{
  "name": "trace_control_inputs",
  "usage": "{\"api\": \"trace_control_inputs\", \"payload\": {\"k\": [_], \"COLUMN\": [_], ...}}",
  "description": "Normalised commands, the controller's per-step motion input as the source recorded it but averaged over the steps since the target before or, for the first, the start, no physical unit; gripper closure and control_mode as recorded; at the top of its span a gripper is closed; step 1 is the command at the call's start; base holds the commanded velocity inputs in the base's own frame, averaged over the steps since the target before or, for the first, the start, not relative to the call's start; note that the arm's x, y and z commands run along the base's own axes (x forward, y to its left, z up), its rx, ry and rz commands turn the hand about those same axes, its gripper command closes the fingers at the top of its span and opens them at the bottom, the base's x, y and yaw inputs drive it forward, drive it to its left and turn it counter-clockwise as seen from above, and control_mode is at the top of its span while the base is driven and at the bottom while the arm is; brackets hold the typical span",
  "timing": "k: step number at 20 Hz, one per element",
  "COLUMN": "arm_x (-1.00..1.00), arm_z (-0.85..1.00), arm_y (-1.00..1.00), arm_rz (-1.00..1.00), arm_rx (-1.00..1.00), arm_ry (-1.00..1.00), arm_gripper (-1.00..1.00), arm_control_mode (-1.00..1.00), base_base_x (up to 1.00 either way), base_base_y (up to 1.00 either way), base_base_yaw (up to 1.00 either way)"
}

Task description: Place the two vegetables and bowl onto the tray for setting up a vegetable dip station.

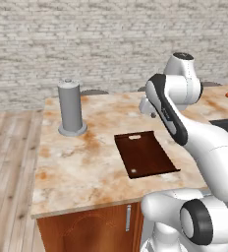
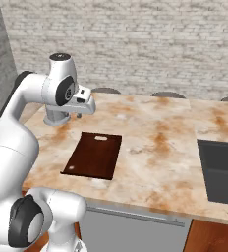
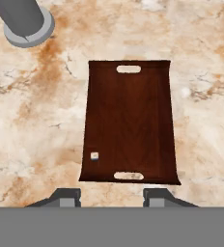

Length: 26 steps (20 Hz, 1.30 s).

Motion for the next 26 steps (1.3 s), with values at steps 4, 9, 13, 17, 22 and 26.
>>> {"api": "trace_control_inputs", "payload": {"k": [4, 9, 13, 17, 22, 26], "arm_x": [0.00, 0.00, 0.00, 0.00, 0.00, 0.00], "arm_z": [0.00, 0.00, 0.00, 0.00, 0.00, 0.00], "arm_y": [0.00, 0.00, 0.00, 0.00, 0.00, 0.00], "arm_rz": [0.00, 0.00, 0.00, 0.00, 0.00, 0.00], "arm_rx": [0.00, 0.00, 0.00, 0.00, 0.00, 0.00], "arm_ry": [0.00, 0.00, 0.00, 0.00, 0.00, 0.00], "arm_gripper": [-1.00, -1.00, -1.00, -1.00, -1.00, -1.00], "arm_control_mode": [1.00, 1.00, 1.00, 1.00, 1.00, 1.00], "base_base_x": [-0.03, -0.34, -0.48, -0.37, -0.20, -0.27], "base_base_y": [0.00, -0.03, -0.03, 0.00, 0.24, 0.45], "base_base_yaw": [0.00, 0.00, 0.01, 0.00, 0.00, 0.00]}}
